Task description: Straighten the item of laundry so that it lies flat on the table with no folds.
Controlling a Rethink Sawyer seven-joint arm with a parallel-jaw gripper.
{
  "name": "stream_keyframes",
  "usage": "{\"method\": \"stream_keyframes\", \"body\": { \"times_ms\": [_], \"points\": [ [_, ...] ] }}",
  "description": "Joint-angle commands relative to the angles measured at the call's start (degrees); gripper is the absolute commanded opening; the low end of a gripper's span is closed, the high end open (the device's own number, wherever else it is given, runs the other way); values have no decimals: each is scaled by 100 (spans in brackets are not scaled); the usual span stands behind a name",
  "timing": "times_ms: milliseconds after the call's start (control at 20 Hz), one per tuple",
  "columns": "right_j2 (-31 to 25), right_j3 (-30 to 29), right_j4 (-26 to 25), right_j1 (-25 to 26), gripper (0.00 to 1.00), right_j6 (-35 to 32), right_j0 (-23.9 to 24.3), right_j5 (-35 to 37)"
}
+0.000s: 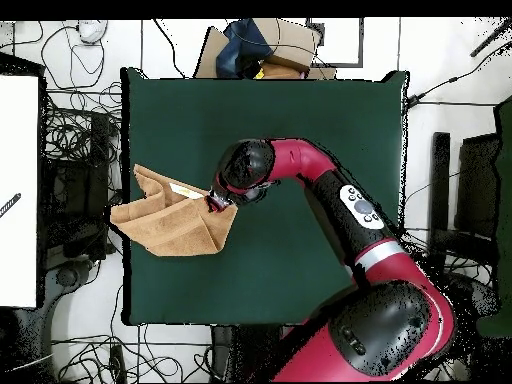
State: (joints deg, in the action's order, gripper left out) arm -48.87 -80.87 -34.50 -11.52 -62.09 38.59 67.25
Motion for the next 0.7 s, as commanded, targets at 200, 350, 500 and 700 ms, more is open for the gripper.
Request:
{"method": "stream_keyframes", "body": {
  "times_ms": [200, 350, 500, 700],
  "points": [
    [318, 291, -159, 144, 100, 1002, -112, 341],
    [270, 276, -187, 109, 100, 989, -96, 187],
    [244, 225, -208, 73, 100, 1000, -65, 103],
    [229, 223, -251, 90, 100, 1022, -46, 0]
  ]
}}
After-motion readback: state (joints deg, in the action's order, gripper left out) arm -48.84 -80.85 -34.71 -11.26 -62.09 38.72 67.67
